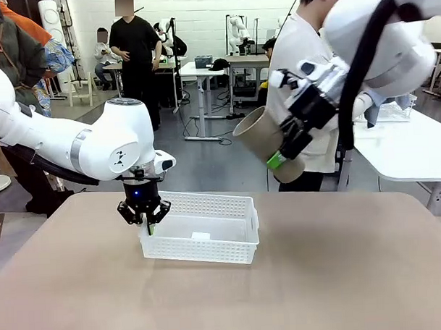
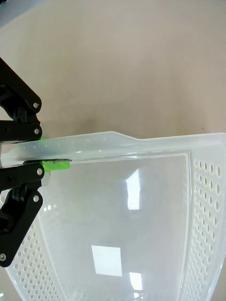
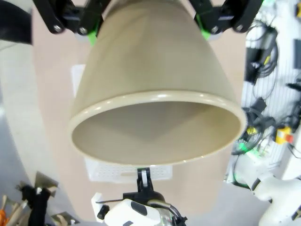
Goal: Clean and organize the cups into the basket.
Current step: Pick up the Organizing basket and move it to the center of the table, then pick up the Reusable plastic cup from the right side of the table and place it inside the Organizing basket.
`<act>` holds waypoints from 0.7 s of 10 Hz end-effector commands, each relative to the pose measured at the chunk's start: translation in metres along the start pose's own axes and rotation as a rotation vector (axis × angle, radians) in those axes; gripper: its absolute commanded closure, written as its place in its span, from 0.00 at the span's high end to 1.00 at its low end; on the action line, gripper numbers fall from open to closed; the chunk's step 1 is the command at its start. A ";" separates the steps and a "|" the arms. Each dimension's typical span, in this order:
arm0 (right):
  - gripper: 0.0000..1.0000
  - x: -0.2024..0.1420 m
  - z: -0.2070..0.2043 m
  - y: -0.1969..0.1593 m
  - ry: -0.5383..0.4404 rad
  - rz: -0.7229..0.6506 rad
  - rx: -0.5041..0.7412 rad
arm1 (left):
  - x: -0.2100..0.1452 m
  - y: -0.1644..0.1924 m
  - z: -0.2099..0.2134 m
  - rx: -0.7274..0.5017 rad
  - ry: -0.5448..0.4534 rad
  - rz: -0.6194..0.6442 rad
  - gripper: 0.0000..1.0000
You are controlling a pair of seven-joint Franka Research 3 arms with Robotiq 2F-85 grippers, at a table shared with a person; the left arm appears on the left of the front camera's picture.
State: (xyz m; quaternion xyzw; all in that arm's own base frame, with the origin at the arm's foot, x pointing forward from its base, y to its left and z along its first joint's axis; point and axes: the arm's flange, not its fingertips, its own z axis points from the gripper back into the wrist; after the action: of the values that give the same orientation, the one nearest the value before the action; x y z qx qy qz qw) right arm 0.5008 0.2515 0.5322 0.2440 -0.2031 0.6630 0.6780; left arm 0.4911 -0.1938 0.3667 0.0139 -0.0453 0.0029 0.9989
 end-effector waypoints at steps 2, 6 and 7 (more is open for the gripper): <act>0.82 0.034 -0.031 -0.025 0.082 0.017 -0.014 | 0.001 0.000 0.002 -0.001 -0.004 0.001 0.00; 0.82 0.038 -0.069 -0.041 0.096 0.112 -0.020 | 0.001 0.000 0.002 -0.001 -0.004 0.001 0.00; 0.82 0.037 -0.066 -0.032 0.102 0.069 -0.005 | 0.001 0.000 0.002 -0.001 -0.004 0.001 0.00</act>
State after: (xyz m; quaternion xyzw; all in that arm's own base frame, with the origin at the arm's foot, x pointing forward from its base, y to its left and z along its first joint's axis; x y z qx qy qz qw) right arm 0.5356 0.3241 0.4915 0.2016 -0.1792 0.7003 0.6609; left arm 0.4911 -0.1936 0.3666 0.0139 -0.0452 0.0030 0.9989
